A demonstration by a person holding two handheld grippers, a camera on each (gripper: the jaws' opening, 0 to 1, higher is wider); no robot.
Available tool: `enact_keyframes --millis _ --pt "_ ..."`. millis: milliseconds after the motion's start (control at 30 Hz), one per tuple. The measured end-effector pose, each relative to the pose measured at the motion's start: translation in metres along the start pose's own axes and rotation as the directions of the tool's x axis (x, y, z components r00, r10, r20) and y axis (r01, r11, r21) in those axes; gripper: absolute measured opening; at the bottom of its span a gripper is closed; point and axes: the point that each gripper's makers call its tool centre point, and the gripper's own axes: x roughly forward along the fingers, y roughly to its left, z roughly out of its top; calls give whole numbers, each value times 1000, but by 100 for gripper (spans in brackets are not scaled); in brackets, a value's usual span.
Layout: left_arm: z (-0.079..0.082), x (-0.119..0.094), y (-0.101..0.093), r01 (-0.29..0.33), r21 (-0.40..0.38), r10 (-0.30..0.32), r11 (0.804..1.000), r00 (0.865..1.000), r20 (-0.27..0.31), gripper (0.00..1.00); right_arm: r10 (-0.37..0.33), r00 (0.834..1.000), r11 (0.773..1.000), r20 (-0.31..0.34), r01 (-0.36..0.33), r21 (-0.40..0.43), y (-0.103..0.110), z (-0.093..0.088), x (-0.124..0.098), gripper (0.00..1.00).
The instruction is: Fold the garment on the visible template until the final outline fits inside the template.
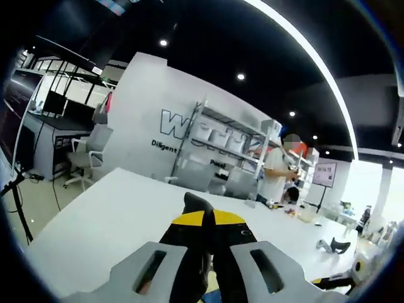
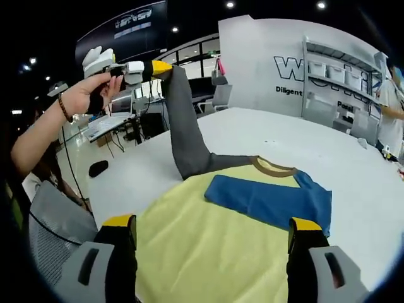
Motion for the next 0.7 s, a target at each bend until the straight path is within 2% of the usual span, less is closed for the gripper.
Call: enact_keyframes --millis 133,433,567,700 --pt "-5 7 -14 44 3 -44 999 999 -10 0 -6 1000 1000 6 6 12 -3 1 -2 99" --pt "-36 26 -60 159 20 -158 987 985 -67 0 -17 1000 999 4 17 29 -9 1 -6 99" --pt "-48 33 -77 212 30 -209 977 974 -89 0 -27 1000 999 6 27 32 -13 2 -6 99" --pt "-69 40 -91 258 36 -252 965 959 -129 0 -35 999 999 4 35 34 -15 3 -6 99"
